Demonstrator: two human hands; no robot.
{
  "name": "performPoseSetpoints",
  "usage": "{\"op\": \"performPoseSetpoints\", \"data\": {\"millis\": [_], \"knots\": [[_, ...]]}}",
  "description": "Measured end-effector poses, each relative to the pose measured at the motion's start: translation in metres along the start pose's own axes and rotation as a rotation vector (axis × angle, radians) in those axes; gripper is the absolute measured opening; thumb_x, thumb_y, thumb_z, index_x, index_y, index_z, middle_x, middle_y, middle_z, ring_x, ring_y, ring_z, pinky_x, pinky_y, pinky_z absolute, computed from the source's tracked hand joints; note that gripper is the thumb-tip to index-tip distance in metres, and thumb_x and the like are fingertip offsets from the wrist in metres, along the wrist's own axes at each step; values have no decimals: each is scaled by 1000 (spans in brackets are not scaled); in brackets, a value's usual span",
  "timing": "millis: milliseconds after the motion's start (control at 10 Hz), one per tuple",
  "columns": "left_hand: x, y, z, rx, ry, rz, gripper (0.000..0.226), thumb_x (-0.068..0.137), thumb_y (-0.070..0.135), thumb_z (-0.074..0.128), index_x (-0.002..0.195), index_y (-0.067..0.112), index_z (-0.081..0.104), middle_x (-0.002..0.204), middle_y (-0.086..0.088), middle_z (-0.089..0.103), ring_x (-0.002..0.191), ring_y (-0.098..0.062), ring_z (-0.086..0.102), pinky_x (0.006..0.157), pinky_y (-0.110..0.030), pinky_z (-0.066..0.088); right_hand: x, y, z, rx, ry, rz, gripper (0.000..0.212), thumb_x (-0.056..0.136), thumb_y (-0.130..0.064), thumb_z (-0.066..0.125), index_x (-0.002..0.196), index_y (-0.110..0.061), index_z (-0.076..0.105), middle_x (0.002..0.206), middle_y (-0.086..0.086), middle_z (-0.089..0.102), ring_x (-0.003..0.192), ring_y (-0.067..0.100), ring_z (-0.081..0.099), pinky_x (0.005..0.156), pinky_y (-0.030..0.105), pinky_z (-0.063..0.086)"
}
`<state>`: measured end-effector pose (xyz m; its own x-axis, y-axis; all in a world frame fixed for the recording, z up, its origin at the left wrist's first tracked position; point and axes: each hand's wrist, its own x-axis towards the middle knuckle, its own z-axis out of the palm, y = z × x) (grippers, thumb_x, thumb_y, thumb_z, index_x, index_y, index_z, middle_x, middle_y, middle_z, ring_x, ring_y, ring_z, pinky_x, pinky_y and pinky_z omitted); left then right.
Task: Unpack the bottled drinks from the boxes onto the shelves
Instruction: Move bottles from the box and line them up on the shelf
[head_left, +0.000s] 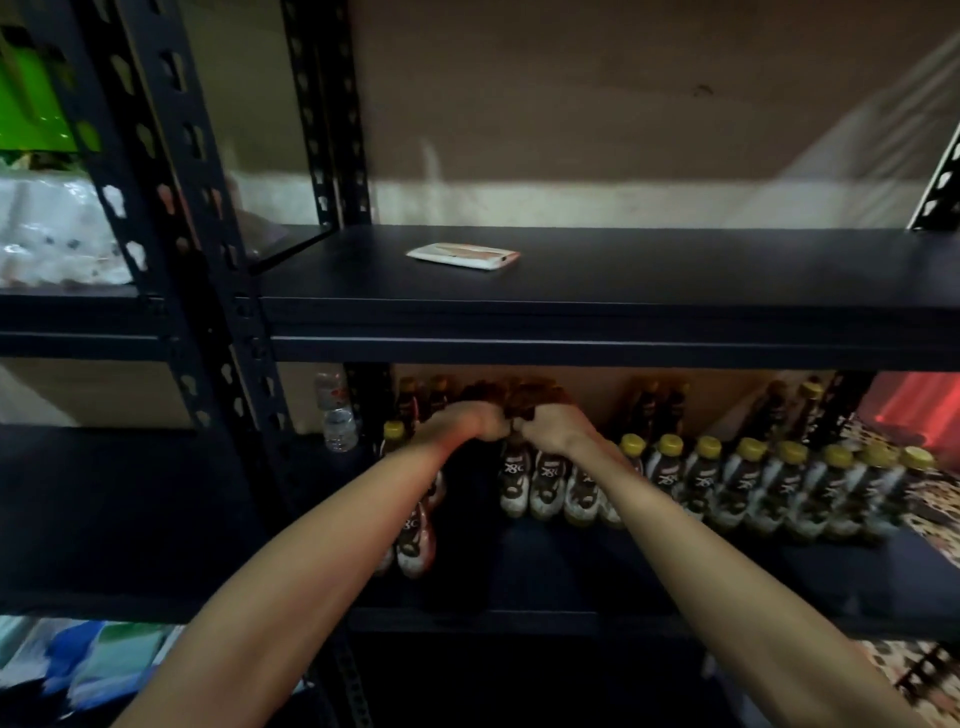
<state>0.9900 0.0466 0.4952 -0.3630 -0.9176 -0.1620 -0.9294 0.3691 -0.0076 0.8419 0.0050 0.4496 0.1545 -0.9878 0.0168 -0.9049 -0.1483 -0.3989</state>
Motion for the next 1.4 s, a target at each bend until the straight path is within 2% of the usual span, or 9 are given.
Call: {"op": "performPoseSetpoints", "data": {"millis": [100,200,300,400,500,700,1000,1200,1400], "knots": [[8,22,6,-202,56,-11,40,103,19,50,141,7,50,146,-11,50,125,-24,53,82,-14,47,-4,22,-8,-13,2,41,30,96,-33,58,118,-14,67,123,12,66,112,29,63,80,27,44],[26,38,9,-332,-32,-121,42,103,13,50,143,4,45,145,-15,49,133,-31,48,99,-26,40,-22,23,-20,18,-108,55,16,100,-19,52,108,-11,63,119,16,69,108,24,67,67,21,42],[43,39,24,-332,-39,-134,44,100,8,55,142,2,45,144,-14,49,130,-32,50,89,-14,45,-20,35,-7,7,-189,17,30,101,0,50,130,-6,57,137,22,60,109,28,70,64,13,50],[43,38,28,-347,-38,-185,49,96,12,61,143,8,45,144,-14,50,130,-30,51,100,-31,43,-2,55,12,37,-128,-29,25,91,-4,62,107,-23,68,119,13,67,77,21,76,71,30,62],[44,32,26,-342,-70,-183,56,94,15,65,146,14,44,146,-12,48,130,-30,50,99,-34,44,-6,57,7,142,-169,-25,31,89,0,68,112,-21,67,121,13,59,57,12,72,49,19,53],[37,24,36,-341,-54,-104,40,80,22,82,116,19,63,122,-5,63,108,-22,60,78,-29,43,-34,73,8,241,-128,-76,30,82,-9,82,106,-19,66,108,12,68,61,12,70,53,17,52],[12,28,61,-348,-32,11,31,74,28,85,93,28,60,103,-1,61,90,-17,60,67,-22,41,-89,104,35,480,-72,-104,30,76,-41,87,99,-32,71,102,-9,71,83,2,66,83,33,56],[7,30,65,-325,-39,27,33,74,33,83,89,34,54,111,-3,56,94,-20,60,72,-27,45,-98,103,39,529,-55,-111,27,78,-38,86,99,-29,71,96,-2,73,75,17,67,76,34,55],[8,32,65,-302,-41,51,31,77,28,82,94,26,57,102,1,54,86,-16,57,64,-25,44,-98,103,36,541,-83,-149,23,82,-29,84,100,-23,70,80,-12,68,58,-5,55,59,12,40]]}}
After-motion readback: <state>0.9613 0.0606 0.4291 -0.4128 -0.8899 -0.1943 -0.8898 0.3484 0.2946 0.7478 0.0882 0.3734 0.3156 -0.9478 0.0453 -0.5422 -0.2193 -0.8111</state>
